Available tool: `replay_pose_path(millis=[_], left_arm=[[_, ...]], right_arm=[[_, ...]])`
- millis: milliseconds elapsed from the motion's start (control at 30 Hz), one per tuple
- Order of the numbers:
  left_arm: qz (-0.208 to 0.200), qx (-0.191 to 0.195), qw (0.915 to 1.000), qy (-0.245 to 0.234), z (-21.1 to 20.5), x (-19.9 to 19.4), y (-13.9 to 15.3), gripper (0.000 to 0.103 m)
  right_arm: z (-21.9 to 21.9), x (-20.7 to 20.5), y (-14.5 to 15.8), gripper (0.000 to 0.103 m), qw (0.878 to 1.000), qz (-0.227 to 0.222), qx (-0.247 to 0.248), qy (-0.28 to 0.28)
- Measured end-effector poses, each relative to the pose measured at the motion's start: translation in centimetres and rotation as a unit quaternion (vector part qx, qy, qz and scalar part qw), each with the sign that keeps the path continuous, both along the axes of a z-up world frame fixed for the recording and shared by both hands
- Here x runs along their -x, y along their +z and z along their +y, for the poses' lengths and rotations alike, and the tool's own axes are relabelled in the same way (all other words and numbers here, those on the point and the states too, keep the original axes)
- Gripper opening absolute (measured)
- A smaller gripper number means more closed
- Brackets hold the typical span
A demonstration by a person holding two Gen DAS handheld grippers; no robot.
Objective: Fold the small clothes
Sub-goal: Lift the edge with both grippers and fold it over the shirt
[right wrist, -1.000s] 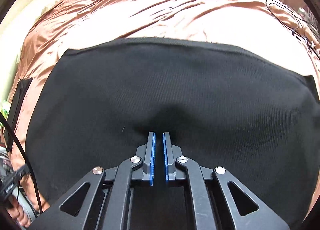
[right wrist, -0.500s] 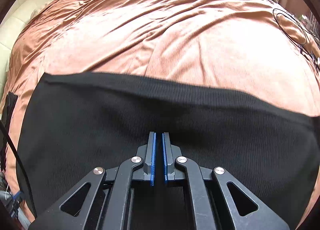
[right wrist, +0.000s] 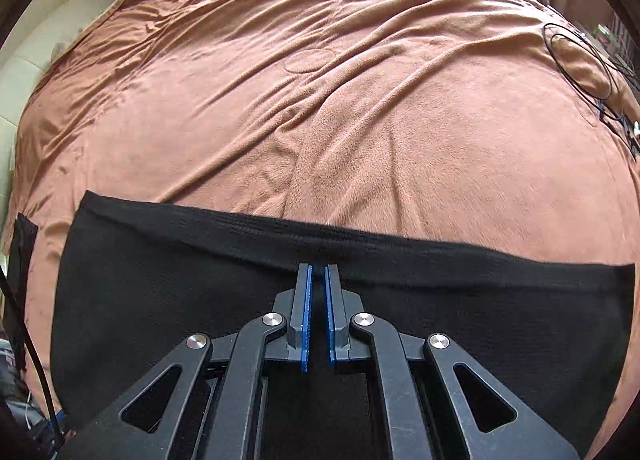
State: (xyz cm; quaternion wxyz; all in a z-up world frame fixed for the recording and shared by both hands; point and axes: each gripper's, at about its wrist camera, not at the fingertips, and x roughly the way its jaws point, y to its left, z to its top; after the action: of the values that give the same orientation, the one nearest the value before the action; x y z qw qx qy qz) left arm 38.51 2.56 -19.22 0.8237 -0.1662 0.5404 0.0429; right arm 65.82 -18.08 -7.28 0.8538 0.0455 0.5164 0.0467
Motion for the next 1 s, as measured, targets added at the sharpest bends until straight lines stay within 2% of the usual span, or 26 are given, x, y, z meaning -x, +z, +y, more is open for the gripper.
replay_pose_path(millis=[167, 367, 500, 667, 833, 1000], left_arm=[[-0.003, 0.011, 0.9999, -0.011, 0.1, 0.0, 0.4, 0.010], [-0.031, 0.049, 0.9980, -0.026, 0.1, 0.5, 2.4, 0.009], [-0.054, 0.057, 0.9962, -0.040, -0.3, 0.3, 4.4, 0.008], [-0.080, 0.059, 0.9933, -0.059, -1.2, -0.1, 7.2, 0.007], [-0.101, 0.064, 0.9901, -0.072, -1.9, -0.9, 9.5, 0.007], [-0.123, 0.064, 0.9866, -0.086, -2.7, -1.5, 12.3, 0.007]], right_arm=[[-0.4, 3.1, 0.8, 0.003, 1.000, 0.004, -0.021, 0.002], [-0.3, 7.9, 0.8, 0.003, 0.999, 0.014, -0.036, 0.011], [-0.6, 11.3, 0.8, 0.003, 0.999, 0.019, -0.048, 0.012], [-1.3, 15.0, -0.8, 0.003, 0.997, 0.031, -0.075, 0.007], [-1.3, 17.7, -2.2, 0.003, 0.994, 0.035, -0.099, 0.003], [-1.8, 20.3, -2.4, 0.003, 0.991, 0.029, -0.132, -0.010]])
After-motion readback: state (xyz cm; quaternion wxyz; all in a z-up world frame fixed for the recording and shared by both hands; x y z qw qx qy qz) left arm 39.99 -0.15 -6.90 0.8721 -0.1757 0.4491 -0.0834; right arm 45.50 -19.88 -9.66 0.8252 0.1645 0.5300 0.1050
